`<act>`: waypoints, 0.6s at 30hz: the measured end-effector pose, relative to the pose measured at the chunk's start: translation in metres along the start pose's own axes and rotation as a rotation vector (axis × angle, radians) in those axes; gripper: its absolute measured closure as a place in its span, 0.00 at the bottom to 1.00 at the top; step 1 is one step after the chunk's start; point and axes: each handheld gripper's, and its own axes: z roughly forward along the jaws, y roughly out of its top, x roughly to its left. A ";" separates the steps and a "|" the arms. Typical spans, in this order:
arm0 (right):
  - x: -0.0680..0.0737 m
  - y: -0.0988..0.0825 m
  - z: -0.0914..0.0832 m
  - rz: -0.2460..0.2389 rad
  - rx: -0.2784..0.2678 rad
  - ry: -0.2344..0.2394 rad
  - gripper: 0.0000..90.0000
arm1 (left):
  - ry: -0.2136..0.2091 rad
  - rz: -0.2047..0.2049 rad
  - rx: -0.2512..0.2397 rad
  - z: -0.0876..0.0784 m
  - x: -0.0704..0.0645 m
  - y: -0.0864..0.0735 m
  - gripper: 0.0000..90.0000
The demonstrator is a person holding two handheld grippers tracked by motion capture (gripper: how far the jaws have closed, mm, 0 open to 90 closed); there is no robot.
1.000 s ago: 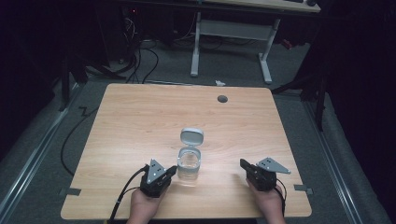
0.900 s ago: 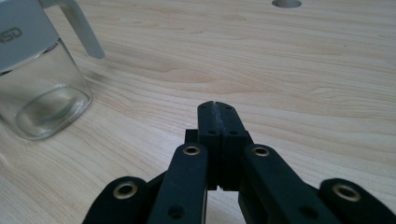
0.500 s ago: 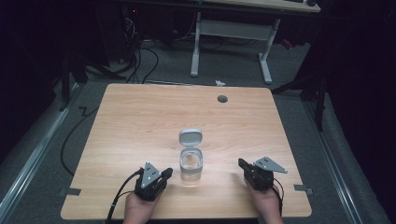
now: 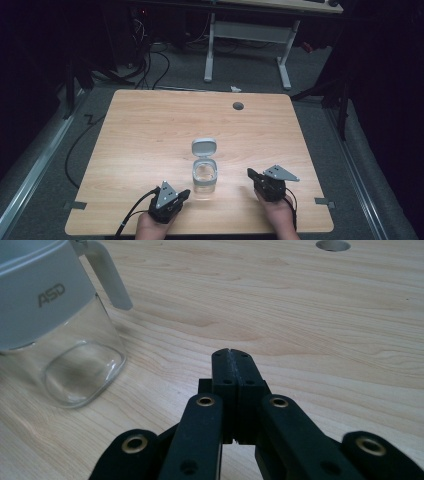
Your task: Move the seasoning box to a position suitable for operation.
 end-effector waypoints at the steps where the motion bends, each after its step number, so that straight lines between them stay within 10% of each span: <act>1: 0.001 0.002 0.002 -0.004 -0.001 0.005 1.00 | -0.005 0.003 -0.001 0.001 -0.001 -0.001 1.00; 18: 0.008 0.028 0.032 -0.025 0.013 0.053 1.00 | -0.025 0.020 0.023 0.011 -0.008 -0.005 1.00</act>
